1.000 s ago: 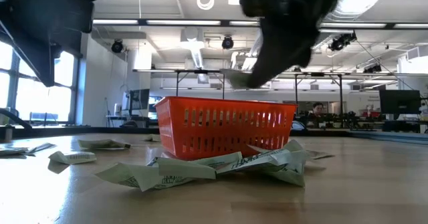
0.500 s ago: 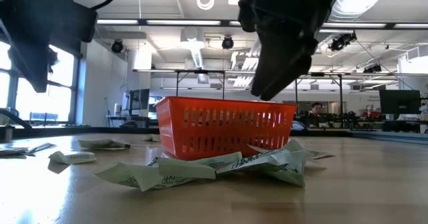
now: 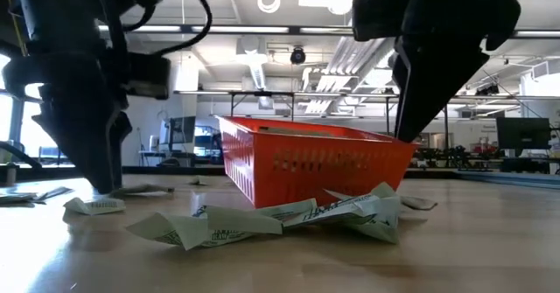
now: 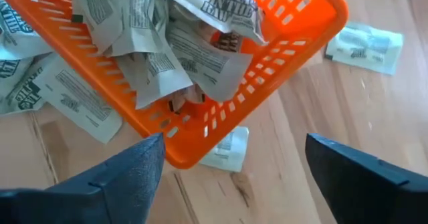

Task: Pick and place Stevia / Truvia into bins
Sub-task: Put the stevia packet into the bin

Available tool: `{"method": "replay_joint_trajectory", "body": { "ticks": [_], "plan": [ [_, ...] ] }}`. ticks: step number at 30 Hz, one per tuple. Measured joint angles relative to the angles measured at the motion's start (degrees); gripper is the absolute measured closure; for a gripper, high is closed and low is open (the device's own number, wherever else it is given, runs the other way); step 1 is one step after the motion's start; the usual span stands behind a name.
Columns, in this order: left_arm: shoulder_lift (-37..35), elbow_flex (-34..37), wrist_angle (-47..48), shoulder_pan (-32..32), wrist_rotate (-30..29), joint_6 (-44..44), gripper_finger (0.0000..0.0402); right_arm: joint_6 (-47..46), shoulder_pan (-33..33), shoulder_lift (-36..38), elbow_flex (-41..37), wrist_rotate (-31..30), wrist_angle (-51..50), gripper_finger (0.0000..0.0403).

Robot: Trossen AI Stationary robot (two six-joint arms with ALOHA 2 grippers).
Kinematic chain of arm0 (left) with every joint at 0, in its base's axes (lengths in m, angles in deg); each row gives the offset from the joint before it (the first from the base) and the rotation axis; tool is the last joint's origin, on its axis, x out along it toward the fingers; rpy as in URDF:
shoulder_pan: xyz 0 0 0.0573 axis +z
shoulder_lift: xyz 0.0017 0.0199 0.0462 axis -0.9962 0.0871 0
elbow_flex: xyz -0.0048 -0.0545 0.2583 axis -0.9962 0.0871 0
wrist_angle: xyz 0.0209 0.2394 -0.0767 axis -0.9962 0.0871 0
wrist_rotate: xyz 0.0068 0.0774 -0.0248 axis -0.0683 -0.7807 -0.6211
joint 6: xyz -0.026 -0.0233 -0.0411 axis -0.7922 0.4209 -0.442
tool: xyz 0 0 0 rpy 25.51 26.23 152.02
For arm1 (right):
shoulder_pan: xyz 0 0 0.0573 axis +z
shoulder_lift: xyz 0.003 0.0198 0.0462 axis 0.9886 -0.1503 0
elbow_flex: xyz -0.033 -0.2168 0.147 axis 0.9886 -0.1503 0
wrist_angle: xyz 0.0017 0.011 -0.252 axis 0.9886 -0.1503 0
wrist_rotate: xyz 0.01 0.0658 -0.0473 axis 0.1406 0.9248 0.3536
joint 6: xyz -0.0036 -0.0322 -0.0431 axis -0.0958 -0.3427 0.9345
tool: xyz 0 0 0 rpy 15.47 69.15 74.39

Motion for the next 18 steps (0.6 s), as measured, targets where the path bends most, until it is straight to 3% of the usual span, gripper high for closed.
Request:
{"method": "replay_joint_trajectory", "body": {
  "ticks": [6, 11, 18],
  "plan": [
    [2.1, -0.3, -1.4, 0.0, -0.5, 0.1, 0.0163, -1.8, 0.9, 0.6, 0.0, -0.5, 0.2, 0.0056],
    [2.2, -0.2, -3.6, 0.5, -3.4, 0.2, 0.0167, -1.9, 2.4, 3.7, 0.0, -7.9, 0.3, 0.0055],
    [3.8, -0.2, -6.0, 6.1, -5.7, 1.8, 0.0242, -3.2, 2.6, 9.8, 0.0, -17.4, -1.9, 0.0061]
  ]
}}
